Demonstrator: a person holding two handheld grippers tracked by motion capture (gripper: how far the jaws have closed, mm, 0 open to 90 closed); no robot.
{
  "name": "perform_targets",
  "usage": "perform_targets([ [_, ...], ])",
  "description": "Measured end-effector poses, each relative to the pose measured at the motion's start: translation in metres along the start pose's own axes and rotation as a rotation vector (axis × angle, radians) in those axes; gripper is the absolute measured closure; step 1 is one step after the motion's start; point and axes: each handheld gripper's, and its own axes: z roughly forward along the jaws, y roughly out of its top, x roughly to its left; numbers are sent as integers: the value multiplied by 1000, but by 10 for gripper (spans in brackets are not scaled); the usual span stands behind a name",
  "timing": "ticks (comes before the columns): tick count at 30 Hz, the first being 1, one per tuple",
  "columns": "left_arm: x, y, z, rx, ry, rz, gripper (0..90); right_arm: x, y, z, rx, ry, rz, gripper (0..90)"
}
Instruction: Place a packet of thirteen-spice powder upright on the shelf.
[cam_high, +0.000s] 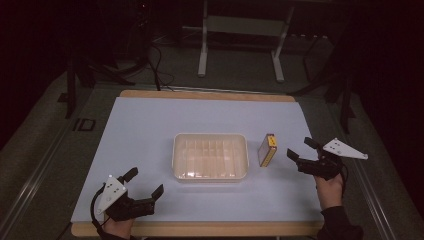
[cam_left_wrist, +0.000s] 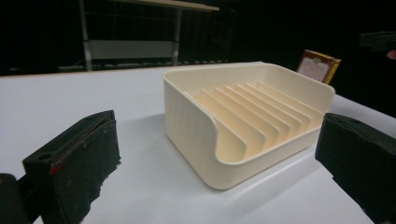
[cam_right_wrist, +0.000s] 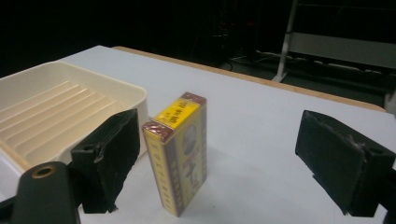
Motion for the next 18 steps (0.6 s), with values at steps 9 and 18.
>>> perform_targets([
  [9, -7, 0, -3, 0, 5, 43, 0, 0, 1, 2, 16, 26, 1, 138],
  [18, -8, -1, -4, 16, 1, 42, 0, 4, 4, 7, 147, 38, -38, 137],
])
